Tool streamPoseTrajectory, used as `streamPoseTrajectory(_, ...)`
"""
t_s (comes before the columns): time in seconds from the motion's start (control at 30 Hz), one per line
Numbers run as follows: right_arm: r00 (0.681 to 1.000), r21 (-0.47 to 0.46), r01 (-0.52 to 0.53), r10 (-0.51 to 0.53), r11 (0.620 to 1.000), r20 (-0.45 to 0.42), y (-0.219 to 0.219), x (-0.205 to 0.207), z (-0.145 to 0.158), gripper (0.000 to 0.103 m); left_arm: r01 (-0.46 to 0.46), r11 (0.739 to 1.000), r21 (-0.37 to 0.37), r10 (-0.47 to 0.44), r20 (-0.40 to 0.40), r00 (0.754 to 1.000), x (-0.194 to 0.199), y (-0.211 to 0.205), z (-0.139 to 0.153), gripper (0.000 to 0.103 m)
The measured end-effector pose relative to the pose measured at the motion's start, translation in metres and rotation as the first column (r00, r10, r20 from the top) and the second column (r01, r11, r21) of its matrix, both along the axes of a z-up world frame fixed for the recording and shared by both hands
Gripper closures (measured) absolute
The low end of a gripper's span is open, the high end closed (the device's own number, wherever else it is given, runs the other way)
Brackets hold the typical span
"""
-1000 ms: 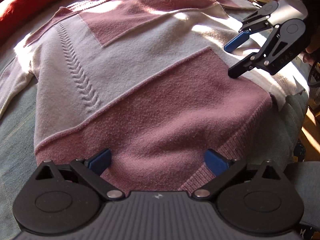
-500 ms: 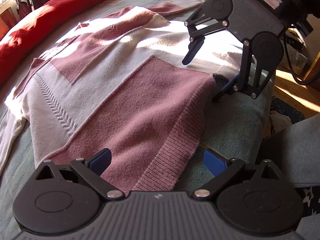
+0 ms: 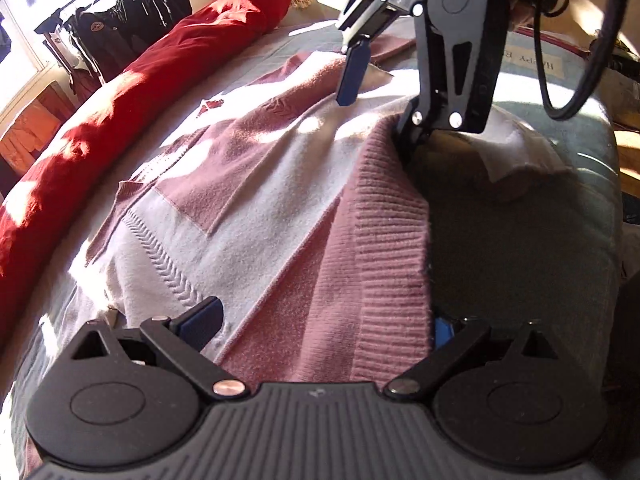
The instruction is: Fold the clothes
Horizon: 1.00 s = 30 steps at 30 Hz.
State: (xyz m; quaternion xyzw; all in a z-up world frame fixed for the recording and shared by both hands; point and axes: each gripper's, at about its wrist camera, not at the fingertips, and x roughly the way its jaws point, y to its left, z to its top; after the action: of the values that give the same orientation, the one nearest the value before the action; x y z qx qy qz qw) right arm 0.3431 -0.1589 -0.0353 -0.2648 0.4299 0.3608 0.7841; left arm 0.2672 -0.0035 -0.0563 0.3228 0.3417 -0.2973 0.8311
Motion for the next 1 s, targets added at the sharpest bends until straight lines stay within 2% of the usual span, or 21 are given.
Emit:
streamPoseTrajectory(0.1, 1.000, 0.017, 0.022, -0.022, 1.000, -0.023, -0.003, -0.006, -0.001, 0.020, -0.073, 0.997, -0.038, 0.072, -0.005, 0.997, 0.022, 0.009, 0.010, 0.005)
streamPoseTrajectory(0.27, 0.999, -0.011, -0.031, 0.031, 0.999, 0.022, 0.011, -0.034, -0.005, 0.020, -0.131, 0.988, -0.076, 0.130, -0.019, 0.991, 0.043, 0.015, 0.016, 0.005)
streamPoseTrajectory(0.4, 0.988, -0.115, -0.067, 0.082, 0.991, 0.129, 0.037, -0.057, -0.024, 0.020, -0.130, 0.989, -0.064, 0.129, -0.023, 0.991, 0.051, 0.014, 0.012, 0.005)
streamPoseTrajectory(0.57, 0.938, -0.309, -0.057, 0.157, 0.949, 0.309, 0.049, -0.075, -0.050, 0.022, -0.056, 0.998, -0.011, 0.056, -0.033, 0.998, 0.040, 0.011, 0.004, 0.011)
streamPoseTrajectory(0.63, 0.929, -0.360, -0.040, 0.167, 0.932, 0.331, 0.043, -0.076, -0.051, 0.025, -0.006, 1.000, 0.020, 0.007, -0.034, 0.999, 0.030, 0.008, -0.001, 0.014)
streamPoseTrajectory(0.7, 0.931, -0.376, -0.025, 0.159, 0.926, 0.329, 0.037, -0.074, -0.050, 0.029, 0.058, 0.996, 0.062, -0.056, -0.032, 0.998, 0.017, 0.000, -0.009, 0.022)
streamPoseTrajectory(0.83, 0.922, -0.370, -0.042, 0.178, 0.928, 0.343, 0.042, -0.071, -0.047, 0.033, 0.178, 0.973, 0.148, -0.179, -0.003, 0.984, -0.004, -0.023, -0.026, 0.029)
streamPoseTrajectory(0.9, 0.919, -0.363, -0.064, 0.197, 0.929, 0.341, 0.050, -0.070, -0.049, 0.037, 0.197, 0.964, 0.177, -0.204, 0.016, 0.979, -0.007, -0.032, -0.032, 0.030)
streamPoseTrajectory(1.0, 0.920, -0.353, -0.074, 0.201, 0.932, 0.337, 0.054, -0.067, -0.045, 0.047, 0.167, 0.967, 0.190, -0.175, 0.026, 0.984, -0.005, -0.030, -0.031, 0.031)
